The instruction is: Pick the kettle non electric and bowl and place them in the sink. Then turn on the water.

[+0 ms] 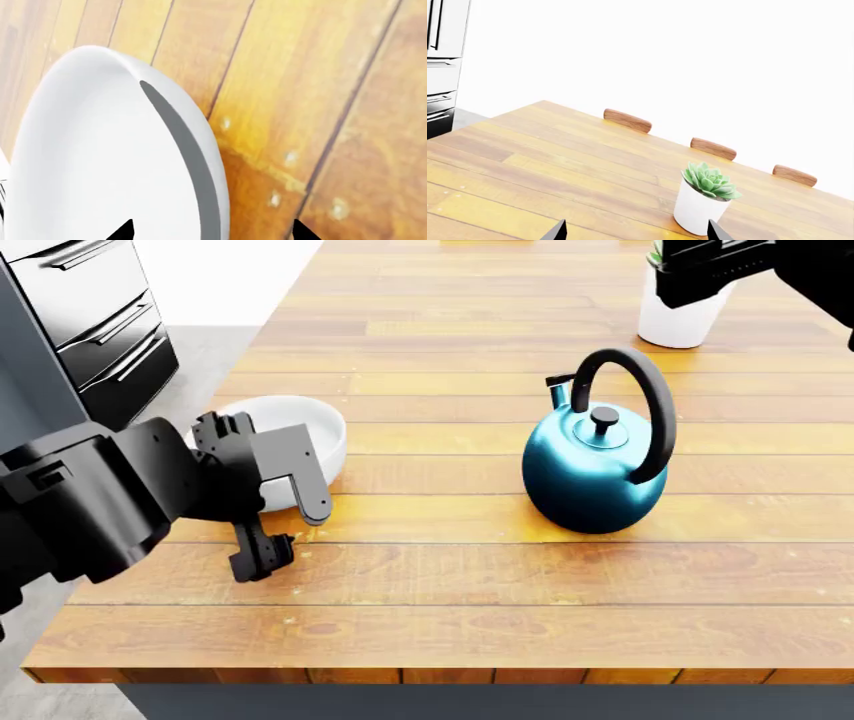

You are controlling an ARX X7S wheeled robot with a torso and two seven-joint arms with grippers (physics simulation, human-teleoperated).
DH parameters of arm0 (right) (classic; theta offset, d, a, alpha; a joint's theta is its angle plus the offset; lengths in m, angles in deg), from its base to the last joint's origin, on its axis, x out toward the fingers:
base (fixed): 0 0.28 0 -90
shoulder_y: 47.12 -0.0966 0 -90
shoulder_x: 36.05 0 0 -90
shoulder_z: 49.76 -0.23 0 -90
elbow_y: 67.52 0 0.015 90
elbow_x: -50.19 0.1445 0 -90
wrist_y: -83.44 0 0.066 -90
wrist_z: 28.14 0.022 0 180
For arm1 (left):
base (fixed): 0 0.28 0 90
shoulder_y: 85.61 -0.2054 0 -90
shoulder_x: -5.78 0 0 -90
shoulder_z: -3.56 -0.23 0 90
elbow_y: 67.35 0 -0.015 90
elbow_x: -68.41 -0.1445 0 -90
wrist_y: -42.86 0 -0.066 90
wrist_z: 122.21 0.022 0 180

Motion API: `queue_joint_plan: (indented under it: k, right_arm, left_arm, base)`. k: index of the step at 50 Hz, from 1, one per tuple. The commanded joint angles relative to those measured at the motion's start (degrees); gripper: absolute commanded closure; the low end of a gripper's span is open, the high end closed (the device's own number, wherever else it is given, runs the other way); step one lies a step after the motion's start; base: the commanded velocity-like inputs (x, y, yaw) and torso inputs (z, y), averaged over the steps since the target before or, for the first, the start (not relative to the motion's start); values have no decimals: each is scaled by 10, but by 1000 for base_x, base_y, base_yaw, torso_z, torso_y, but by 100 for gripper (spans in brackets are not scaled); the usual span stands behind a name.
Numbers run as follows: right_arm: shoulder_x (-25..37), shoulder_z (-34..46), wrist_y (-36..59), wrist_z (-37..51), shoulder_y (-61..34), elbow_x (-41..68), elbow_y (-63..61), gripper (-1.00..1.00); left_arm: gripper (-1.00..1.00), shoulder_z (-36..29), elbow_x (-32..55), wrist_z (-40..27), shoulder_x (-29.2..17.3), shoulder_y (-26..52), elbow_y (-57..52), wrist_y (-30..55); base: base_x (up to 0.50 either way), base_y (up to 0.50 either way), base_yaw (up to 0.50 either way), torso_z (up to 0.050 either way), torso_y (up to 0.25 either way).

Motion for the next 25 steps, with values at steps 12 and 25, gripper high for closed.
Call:
queue_joint_plan:
  k: [12,25]
  right_arm:
    - [5,-8,2,7,5,10,-8,-100]
    - [10,-15,7,10,5,19,-15,-100]
  left_arm:
    - [100,8,2,-8,-3,-3,-3,-2]
    - [100,29,4,-12,-13,12,-10,-20]
  base:
    - [0,0,0,0,0]
    - [0,0,0,0,1]
